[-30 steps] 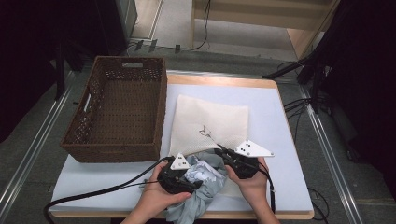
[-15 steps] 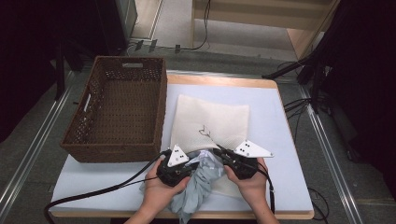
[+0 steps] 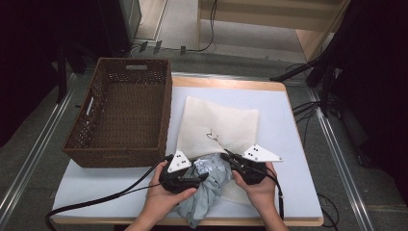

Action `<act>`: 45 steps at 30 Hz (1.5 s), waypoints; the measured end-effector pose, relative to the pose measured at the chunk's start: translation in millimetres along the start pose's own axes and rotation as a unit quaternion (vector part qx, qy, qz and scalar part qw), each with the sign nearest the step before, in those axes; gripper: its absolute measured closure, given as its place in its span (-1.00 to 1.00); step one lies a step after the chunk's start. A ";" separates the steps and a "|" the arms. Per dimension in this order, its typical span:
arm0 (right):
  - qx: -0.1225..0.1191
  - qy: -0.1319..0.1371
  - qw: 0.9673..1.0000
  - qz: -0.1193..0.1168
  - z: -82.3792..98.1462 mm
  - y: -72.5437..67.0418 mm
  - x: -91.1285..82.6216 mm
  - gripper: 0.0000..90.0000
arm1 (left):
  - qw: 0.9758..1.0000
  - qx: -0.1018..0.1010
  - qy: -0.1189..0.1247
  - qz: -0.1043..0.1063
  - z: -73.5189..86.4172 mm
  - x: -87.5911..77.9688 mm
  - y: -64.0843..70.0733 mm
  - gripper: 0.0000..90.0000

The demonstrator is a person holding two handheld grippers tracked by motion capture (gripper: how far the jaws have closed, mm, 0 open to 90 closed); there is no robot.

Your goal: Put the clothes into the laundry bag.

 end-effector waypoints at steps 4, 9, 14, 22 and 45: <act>0.002 -0.001 1.000 0.000 0.2 0.0 0.4 0.94 | 1.000 -0.009 -0.025 0.011 11.9 -5.2 1.7 -0.41; 0.000 -0.003 1.000 -0.001 0.4 -2.5 1.9 0.94 | 0.994 -0.038 -0.097 0.032 32.9 12.5 0.9 -0.27; -0.001 -0.002 1.000 -0.005 0.4 -4.7 2.4 0.94 | 0.994 0.001 -0.104 0.033 32.6 14.6 0.7 0.48; 0.000 0.004 1.000 -0.006 -2.2 -6.0 -0.1 0.93 | 0.998 -0.005 -0.055 0.010 9.8 12.0 -0.2 0.83; -0.002 0.000 1.000 -0.005 -0.3 -5.1 0.5 0.93 | 0.999 -0.030 0.024 0.022 9.1 -21.4 -11.3 -0.12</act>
Point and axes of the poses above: each handheld gripper's, and its own axes: x roughly forward along the jaws, z roughly out of its underside, y roughly to its right, the point moved 8 cm from there along x, roughly forward along the jaws, and after that the axes turned 3 degrees about y, right-handed, at the moved point
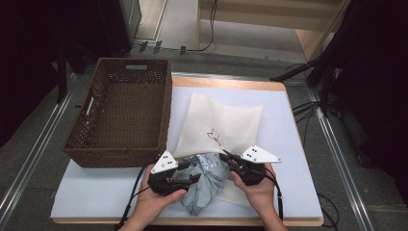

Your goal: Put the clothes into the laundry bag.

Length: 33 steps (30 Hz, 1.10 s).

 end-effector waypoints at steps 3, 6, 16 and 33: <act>0.002 -0.001 1.000 0.000 0.5 -0.3 0.8 0.93 | 1.000 0.005 -0.017 -0.007 10.8 -2.4 -1.5 -0.23; 0.002 -0.002 1.000 0.000 0.7 -0.3 0.9 0.93 | 0.999 0.012 -0.032 -0.013 16.7 0.3 0.8 -0.34; 0.002 -0.002 1.000 -0.002 0.8 -1.2 0.7 0.93 | 0.991 0.040 -0.113 -0.052 29.4 29.2 8.4 0.04; -0.004 0.001 1.000 -0.010 -2.8 -7.7 -1.3 0.93 | 0.995 -0.008 -0.001 -0.098 -16.4 54.6 3.5 0.63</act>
Point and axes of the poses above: each handheld gripper's, and its own axes: x roughly forward along the jaws, z roughly out of its underside, y roughly to its right, the point moved 8 cm from there along x, roughly forward along the jaws, and after that the axes turned 3 degrees about y, right-handed, at the moved point
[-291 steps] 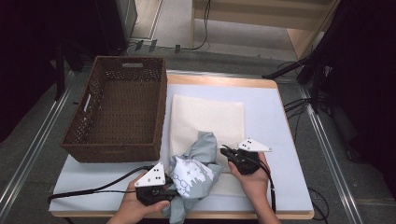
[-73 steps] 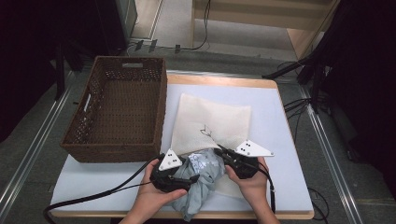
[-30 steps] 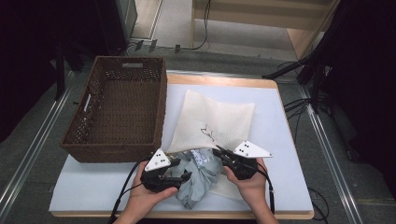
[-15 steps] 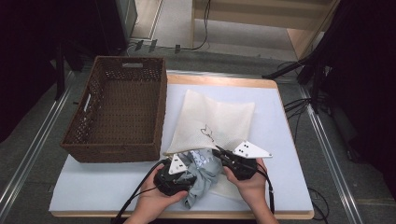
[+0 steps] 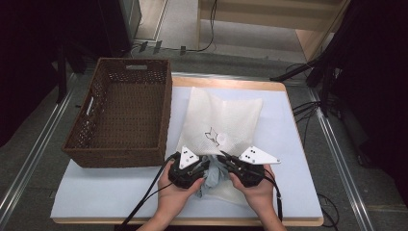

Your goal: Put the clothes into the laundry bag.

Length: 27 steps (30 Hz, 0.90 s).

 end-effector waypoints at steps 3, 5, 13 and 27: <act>0.002 0.001 1.000 0.002 0.7 2.2 0.1 0.93 | 1.000 -0.006 -0.003 0.019 4.3 2.8 -1.0 0.41; 0.002 0.000 1.000 0.002 0.9 3.0 0.1 0.94 | 1.000 -0.003 -0.003 0.026 6.0 -2.1 -1.2 0.32; 0.005 0.001 1.000 0.008 1.1 6.5 0.2 0.94 | 0.998 0.007 -0.013 0.059 16.4 -26.1 2.3 -0.17; 0.008 0.001 1.000 0.003 1.3 6.1 0.5 0.94 | 0.994 0.073 -0.079 0.023 28.8 -0.8 27.1 -0.03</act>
Point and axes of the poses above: each handheld gripper's, and its own axes: x roughly forward along the jaws, z roughly out of its underside, y roughly to its right, the point moved 8 cm from there along x, roughly forward along the jaws, and after that the axes turned 3 degrees about y, right-handed, at the moved point
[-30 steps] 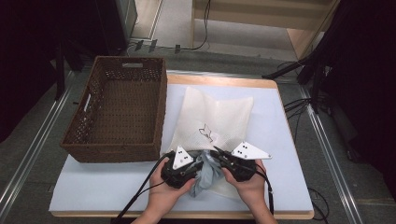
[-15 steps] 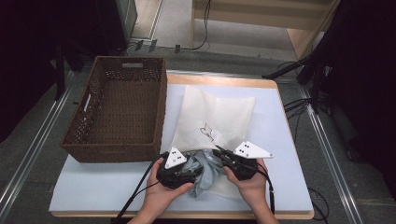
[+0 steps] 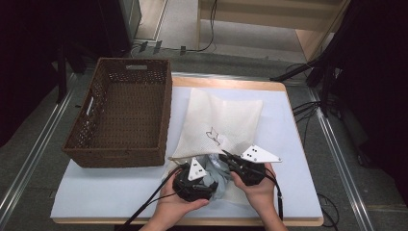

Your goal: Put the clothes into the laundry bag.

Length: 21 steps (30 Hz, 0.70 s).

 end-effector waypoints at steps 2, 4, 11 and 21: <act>-0.001 0.000 1.000 -0.002 0.1 -1.0 0.1 0.94 | 1.000 0.009 0.004 -0.016 -2.1 3.4 -3.6 0.35; 0.000 -0.001 1.000 -0.003 0.3 -2.4 0.5 0.94 | 1.000 0.003 0.011 -0.016 -6.0 4.1 -6.6 0.59; -0.003 -0.001 1.000 -0.004 -0.2 -4.5 0.2 0.94 | 0.993 -0.020 0.099 -0.068 -30.2 -0.2 -15.4 0.75; 0.002 -0.005 1.000 -0.002 2.5 0.3 0.0 0.94 | 0.994 -0.049 0.098 -0.027 -25.6 3.7 -16.8 0.31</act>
Point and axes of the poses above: each handheld gripper's, and its own axes: x roughly forward along the jaws, z roughly out of its underside, y roughly to its right, the point moved 8 cm from there along x, roughly forward along the jaws, and after that the axes turned 3 degrees about y, right-handed, at the moved point
